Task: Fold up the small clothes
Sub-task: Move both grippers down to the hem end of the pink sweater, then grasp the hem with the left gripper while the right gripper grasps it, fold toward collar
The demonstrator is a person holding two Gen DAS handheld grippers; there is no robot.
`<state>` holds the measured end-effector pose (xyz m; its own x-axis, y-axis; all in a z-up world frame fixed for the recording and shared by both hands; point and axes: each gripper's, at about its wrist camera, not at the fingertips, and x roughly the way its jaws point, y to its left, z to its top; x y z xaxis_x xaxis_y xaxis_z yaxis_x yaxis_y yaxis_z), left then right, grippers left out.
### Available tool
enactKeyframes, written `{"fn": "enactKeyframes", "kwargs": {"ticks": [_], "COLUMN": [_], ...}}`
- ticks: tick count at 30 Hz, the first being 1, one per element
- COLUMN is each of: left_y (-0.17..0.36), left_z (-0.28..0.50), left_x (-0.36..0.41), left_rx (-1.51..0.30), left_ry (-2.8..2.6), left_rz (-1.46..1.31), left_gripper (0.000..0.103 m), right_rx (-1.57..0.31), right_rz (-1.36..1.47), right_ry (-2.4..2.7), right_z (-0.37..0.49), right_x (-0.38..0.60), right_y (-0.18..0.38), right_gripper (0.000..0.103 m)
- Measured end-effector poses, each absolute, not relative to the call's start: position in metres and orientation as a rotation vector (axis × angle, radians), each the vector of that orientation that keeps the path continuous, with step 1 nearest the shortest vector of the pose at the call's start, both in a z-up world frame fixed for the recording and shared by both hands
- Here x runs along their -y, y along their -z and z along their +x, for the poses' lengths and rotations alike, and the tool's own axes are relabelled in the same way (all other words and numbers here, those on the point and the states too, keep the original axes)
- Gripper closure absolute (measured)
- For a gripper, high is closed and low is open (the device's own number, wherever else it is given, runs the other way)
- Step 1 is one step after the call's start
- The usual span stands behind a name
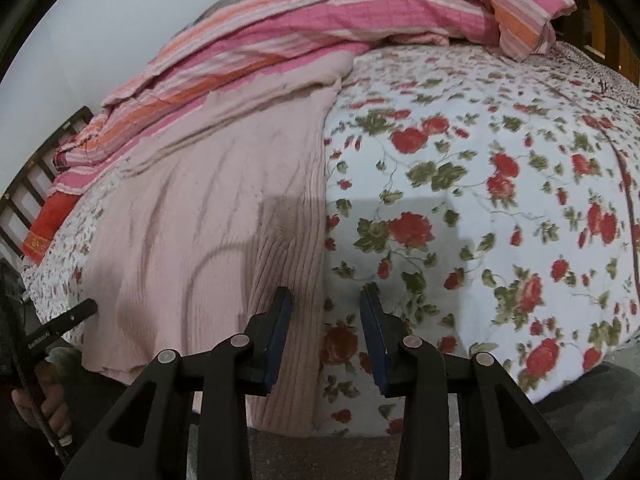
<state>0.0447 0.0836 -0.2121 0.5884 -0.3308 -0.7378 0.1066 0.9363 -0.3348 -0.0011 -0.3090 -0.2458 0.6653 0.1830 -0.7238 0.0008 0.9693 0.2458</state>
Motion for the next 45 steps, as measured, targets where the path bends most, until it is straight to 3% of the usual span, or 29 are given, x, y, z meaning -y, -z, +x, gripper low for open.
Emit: {"fn": "enactKeyframes", "kwargs": {"ticks": [3, 5, 6, 15, 23, 28, 36, 37, 40, 45], "left_y": [0.214, 0.215, 0.215, 0.155, 0.102, 0.084, 0.099, 0.104, 0.117, 0.135], "left_z": [0.048, 0.049, 0.051, 0.039, 0.084, 0.121, 0.154, 0.152, 0.146, 0.128], "left_x": [-0.081, -0.083, -0.085, -0.126, -0.132, -0.127, -0.114, -0.115, -0.118, -0.125], "left_rx": [-0.908, -0.923, -0.930, -0.731, -0.610, -0.584, -0.622, -0.628, -0.652, -0.693], "left_ry": [0.241, 0.263, 0.283, 0.404, 0.416, 0.412, 0.393, 0.387, 0.379, 0.365], "left_rz": [-0.292, -0.336, -0.369, -0.617, -0.646, -0.638, -0.597, -0.591, -0.579, -0.544], "left_gripper": [0.072, 0.091, 0.092, 0.096, 0.096, 0.096, 0.096, 0.096, 0.096, 0.092], "right_rx": [-0.848, -0.846, -0.838, -0.665, -0.533, -0.472, -0.654, -0.682, -0.788, -0.887], "right_rz": [0.247, 0.239, 0.221, 0.518, 0.566, 0.638, 0.437, 0.408, 0.347, 0.369], "right_ry": [-0.142, -0.151, -0.151, -0.411, -0.414, -0.410, -0.323, -0.312, -0.321, -0.397], "right_z": [0.002, 0.002, 0.001, -0.007, 0.026, 0.059, 0.094, 0.091, 0.076, 0.048], "right_x": [0.307, 0.303, 0.300, 0.322, 0.328, 0.343, 0.320, 0.318, 0.305, 0.284], "right_y": [0.247, 0.245, 0.242, 0.178, 0.121, 0.102, 0.138, 0.147, 0.175, 0.202], "right_gripper": [0.087, 0.096, 0.099, 0.099, 0.103, 0.103, 0.099, 0.096, 0.074, 0.071]}}
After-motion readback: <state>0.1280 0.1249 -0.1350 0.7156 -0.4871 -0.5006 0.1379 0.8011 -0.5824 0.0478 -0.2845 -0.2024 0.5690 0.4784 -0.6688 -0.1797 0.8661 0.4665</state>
